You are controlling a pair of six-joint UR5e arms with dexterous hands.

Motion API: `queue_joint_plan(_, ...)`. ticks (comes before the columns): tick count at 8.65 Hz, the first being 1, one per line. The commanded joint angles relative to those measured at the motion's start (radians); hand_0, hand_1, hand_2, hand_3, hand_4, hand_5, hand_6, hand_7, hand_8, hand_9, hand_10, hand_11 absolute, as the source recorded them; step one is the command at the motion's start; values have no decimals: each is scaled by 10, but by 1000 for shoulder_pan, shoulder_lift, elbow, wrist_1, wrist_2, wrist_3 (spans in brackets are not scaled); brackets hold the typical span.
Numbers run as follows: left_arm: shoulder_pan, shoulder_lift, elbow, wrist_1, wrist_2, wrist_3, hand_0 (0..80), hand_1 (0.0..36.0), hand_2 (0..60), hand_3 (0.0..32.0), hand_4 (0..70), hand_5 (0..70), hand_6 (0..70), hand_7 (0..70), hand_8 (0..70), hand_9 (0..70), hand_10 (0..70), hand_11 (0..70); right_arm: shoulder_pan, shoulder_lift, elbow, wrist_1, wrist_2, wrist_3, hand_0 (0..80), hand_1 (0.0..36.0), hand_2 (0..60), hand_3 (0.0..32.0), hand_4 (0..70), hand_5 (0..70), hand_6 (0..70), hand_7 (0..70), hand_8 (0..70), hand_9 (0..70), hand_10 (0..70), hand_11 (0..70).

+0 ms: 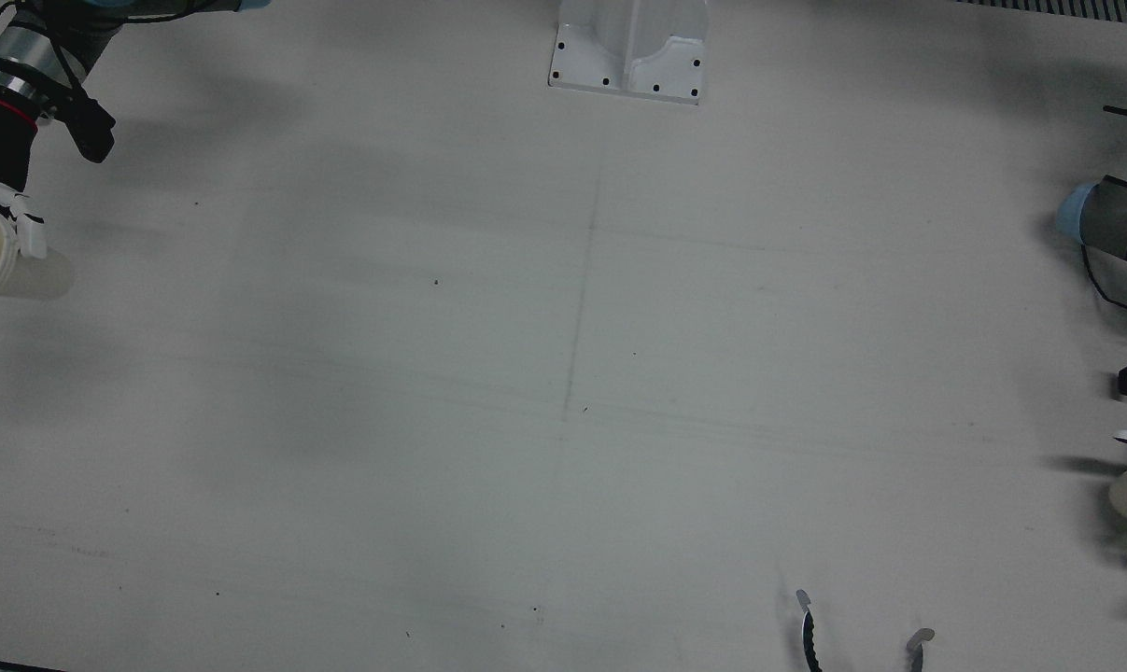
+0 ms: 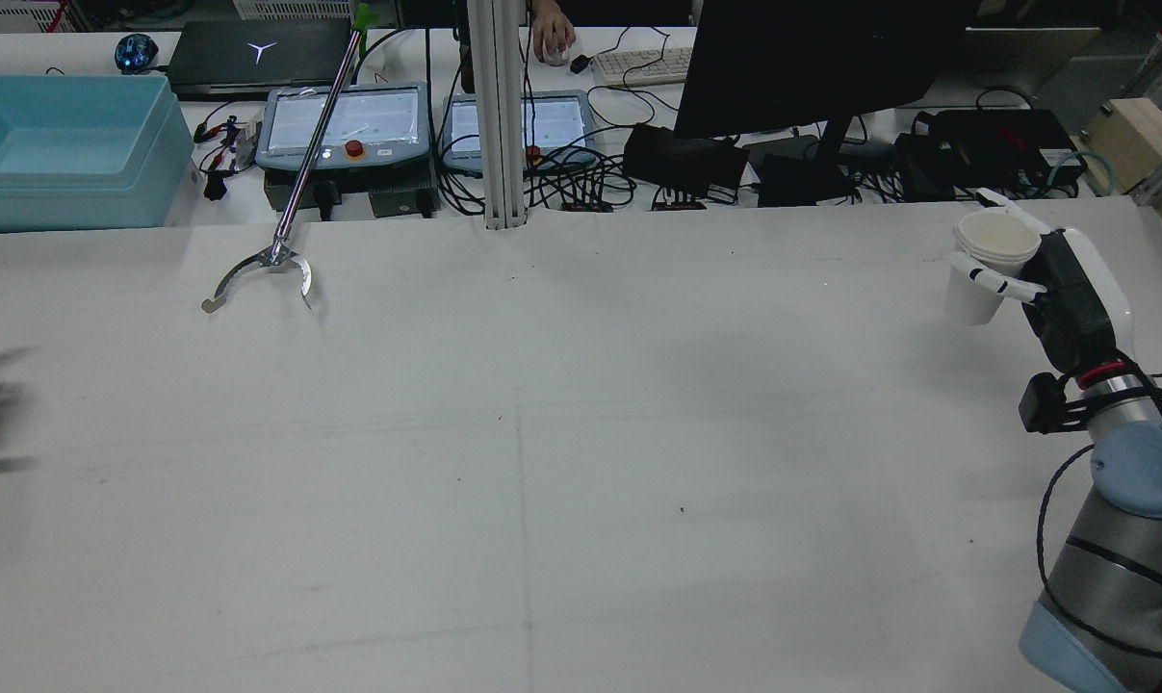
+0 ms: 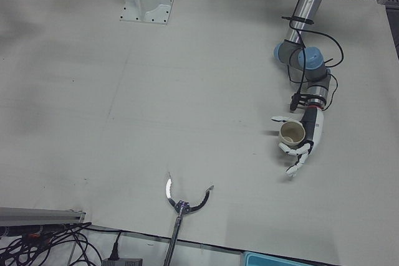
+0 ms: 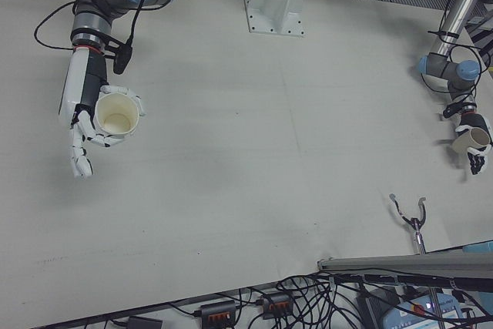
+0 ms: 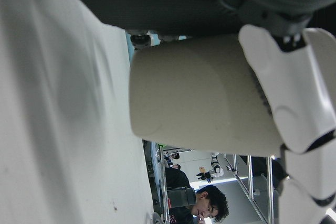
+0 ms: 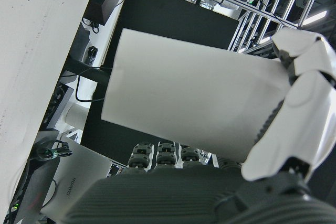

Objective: Pour water
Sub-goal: 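Lower the white cup onto the table with the right hand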

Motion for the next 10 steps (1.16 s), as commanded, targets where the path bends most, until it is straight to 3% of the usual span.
queue_joint_plan(1, 17, 1, 37, -21, -4, 3, 465, 65, 148, 0, 540, 700, 115, 193, 95, 158, 66, 97, -1, 3, 1, 0, 0, 0, 424, 131, 320, 0, 251, 488, 69, 160, 46, 101, 52, 82)
queue_joint_plan(4, 19, 5, 36, -21, -1, -6, 465, 66, 155, 0, 536, 700, 116, 193, 95, 154, 63, 92, -2, 3, 2, 0, 0, 0, 427, 133, 317, 0, 247, 489, 68, 160, 44, 99, 52, 81)
queue_joint_plan(5, 19, 3, 36, -21, -1, -6, 466, 68, 149, 0, 533, 656, 117, 194, 90, 146, 61, 90, -2, 3, 1, 0, 0, 0, 429, 133, 317, 0, 247, 490, 69, 159, 44, 98, 51, 80)
queue_joint_plan(6, 19, 3, 36, -20, -1, -6, 473, 55, 44, 0, 526, 353, 105, 162, 63, 104, 58, 87, -4, 3, 1, 0, 0, 0, 430, 134, 316, 0, 246, 489, 69, 160, 44, 98, 52, 81)
queue_joint_plan(7, 17, 3, 36, -21, -1, -6, 463, 4, 0, 0, 455, 129, 82, 115, 30, 34, 44, 65, -4, 4, 1, 0, 0, 0, 430, 134, 317, 0, 246, 488, 69, 160, 45, 99, 52, 82)
queue_joint_plan(8, 17, 5, 36, -25, -1, -6, 464, 0, 0, 0, 341, 11, 62, 77, 4, 1, 32, 49, -4, 3, 1, 0, 0, 0, 430, 133, 312, 0, 245, 482, 69, 161, 46, 100, 52, 82)
queue_joint_plan(9, 17, 8, 36, -26, -1, -6, 466, 3, 0, 6, 184, 0, 18, 12, 0, 0, 15, 32, -4, 4, 1, 0, 0, 0, 431, 131, 304, 0, 244, 477, 69, 160, 46, 100, 52, 82)
queue_joint_plan(10, 17, 8, 36, -29, -3, -6, 464, 4, 0, 136, 110, 0, 0, 0, 0, 0, 5, 17, -4, 4, 2, 0, 0, 0, 432, 131, 302, 0, 244, 478, 70, 161, 46, 100, 52, 82)
